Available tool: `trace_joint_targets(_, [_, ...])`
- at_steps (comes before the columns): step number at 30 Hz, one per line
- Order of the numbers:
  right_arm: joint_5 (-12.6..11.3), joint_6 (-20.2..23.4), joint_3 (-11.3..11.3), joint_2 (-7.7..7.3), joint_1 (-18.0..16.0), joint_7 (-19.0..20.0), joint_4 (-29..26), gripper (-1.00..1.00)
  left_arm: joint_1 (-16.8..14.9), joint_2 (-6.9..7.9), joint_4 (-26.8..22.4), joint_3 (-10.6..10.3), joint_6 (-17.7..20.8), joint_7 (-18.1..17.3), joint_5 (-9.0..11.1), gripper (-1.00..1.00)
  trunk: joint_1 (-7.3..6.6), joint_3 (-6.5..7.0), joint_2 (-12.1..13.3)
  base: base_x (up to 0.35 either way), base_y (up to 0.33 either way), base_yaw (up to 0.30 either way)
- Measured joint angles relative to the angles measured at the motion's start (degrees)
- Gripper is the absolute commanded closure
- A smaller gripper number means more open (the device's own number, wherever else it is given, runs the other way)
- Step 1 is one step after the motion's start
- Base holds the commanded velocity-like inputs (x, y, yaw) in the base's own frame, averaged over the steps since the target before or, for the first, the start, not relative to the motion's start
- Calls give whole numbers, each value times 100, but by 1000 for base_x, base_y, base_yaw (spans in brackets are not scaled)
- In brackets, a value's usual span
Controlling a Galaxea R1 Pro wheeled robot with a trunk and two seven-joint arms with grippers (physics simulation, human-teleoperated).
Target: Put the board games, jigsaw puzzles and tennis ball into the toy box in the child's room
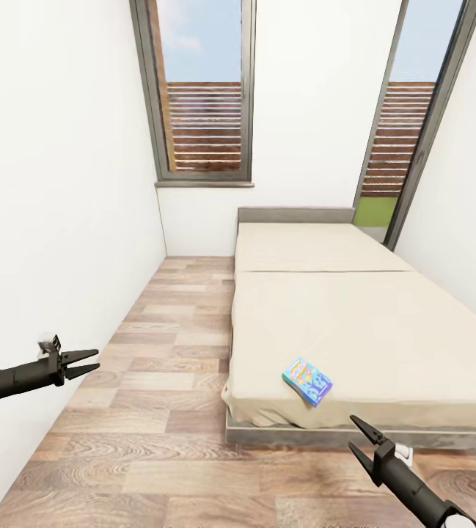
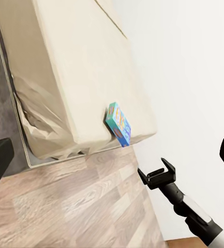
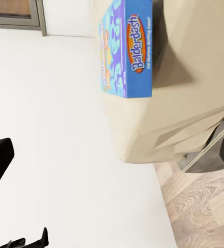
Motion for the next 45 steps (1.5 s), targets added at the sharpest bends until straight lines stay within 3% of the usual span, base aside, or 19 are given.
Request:
trace_joint_targets(22, [-9, 21, 12, 9, -1, -7, 0, -100, 0, 0, 1, 11, -52, -55, 12, -100, 483, -395, -882, 0, 0, 0])
trace_joint_targets(45, [-45, 34, 13, 14, -1, -20, 0, -100, -1, 8, 19, 18, -74, -78, 50, -100, 482, -395, -884, 74, 27, 0])
